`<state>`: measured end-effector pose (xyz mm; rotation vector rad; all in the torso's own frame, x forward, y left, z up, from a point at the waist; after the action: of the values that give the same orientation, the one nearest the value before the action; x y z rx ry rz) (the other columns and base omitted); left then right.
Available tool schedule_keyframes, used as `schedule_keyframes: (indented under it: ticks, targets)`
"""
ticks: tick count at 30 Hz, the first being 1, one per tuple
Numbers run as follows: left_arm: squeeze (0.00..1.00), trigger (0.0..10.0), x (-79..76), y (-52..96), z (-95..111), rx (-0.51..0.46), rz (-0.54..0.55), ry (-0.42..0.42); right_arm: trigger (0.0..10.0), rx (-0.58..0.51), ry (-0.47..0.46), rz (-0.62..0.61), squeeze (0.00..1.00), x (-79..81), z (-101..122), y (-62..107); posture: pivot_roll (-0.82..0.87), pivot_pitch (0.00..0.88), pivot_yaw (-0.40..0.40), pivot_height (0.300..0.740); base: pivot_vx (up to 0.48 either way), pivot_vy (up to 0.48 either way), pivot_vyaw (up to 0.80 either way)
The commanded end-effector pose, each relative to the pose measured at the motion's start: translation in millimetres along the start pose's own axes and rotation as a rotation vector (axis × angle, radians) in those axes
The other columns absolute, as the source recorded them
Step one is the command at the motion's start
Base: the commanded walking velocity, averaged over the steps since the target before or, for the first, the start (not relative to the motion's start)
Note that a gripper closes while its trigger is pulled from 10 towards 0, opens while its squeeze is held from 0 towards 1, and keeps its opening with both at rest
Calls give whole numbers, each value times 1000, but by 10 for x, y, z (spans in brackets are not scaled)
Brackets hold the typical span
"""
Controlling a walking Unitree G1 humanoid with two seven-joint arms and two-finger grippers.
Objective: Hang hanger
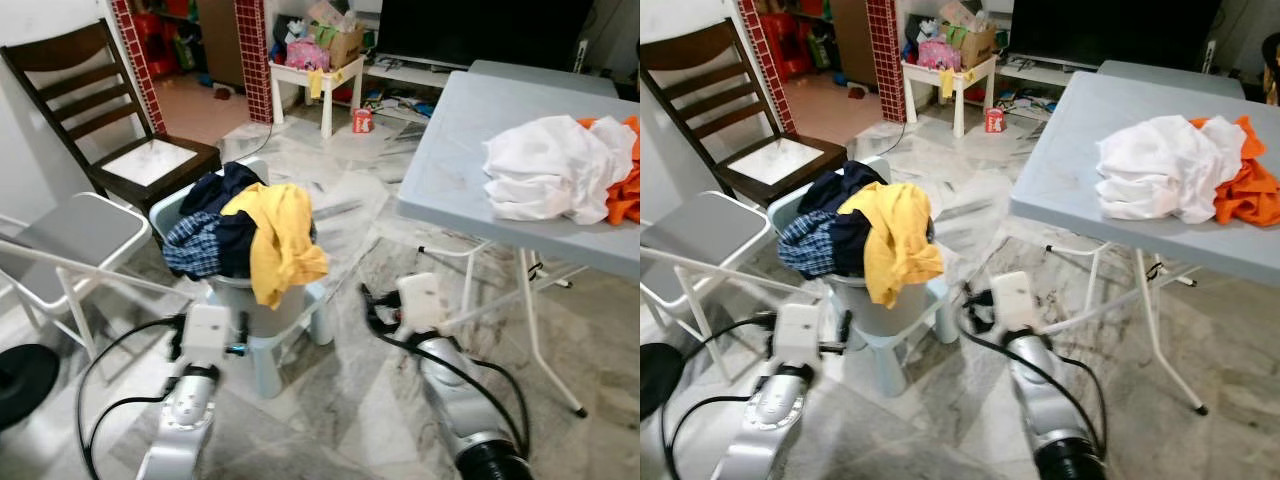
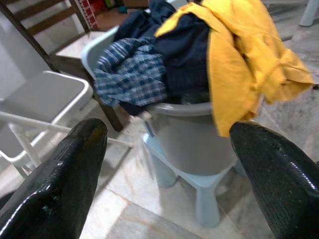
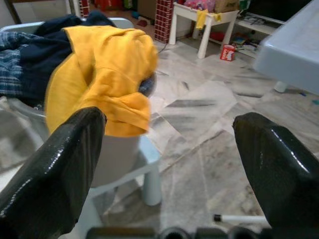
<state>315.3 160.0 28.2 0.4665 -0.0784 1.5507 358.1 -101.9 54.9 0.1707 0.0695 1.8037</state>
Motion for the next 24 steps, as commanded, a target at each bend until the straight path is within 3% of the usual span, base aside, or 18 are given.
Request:
schedule_keyframes:
  ticks: [1,9,19,24]
  targets:
    - [0,10000,-118,-4,107,-37,-37,1,10000,-9,12,-43,0,-178,36,33,46,0,-12,740,0,0,0]
    - [0,10000,-68,30,124,-59,-57,92,10000,-18,8,-54,0,-221,59,42,47,0,-22,740,0,0,0]
    - [0,10000,-2,39,146,-77,-43,128,10000,-42,26,-4,0,-145,120,23,48,0,-23,740,0,0,0]
    - [0,10000,-9,43,154,-82,-54,142,10000,-43,31,8,0,-99,127,30,52,0,-27,740,0,0,709]
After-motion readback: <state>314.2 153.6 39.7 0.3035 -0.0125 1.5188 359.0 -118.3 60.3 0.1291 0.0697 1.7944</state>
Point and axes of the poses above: a point about 5 cm out from each wrist's last joint towards the gripper, its own y axis pointing back from the gripper into the wrist, its own z axis along the axis of the wrist's last joint, x = y × z, the point moved 6 cm from there along -y, pointing out of the wrist towards the gripper, and after that the axes turned 10 degrees about -y, right-handed, at the moved point
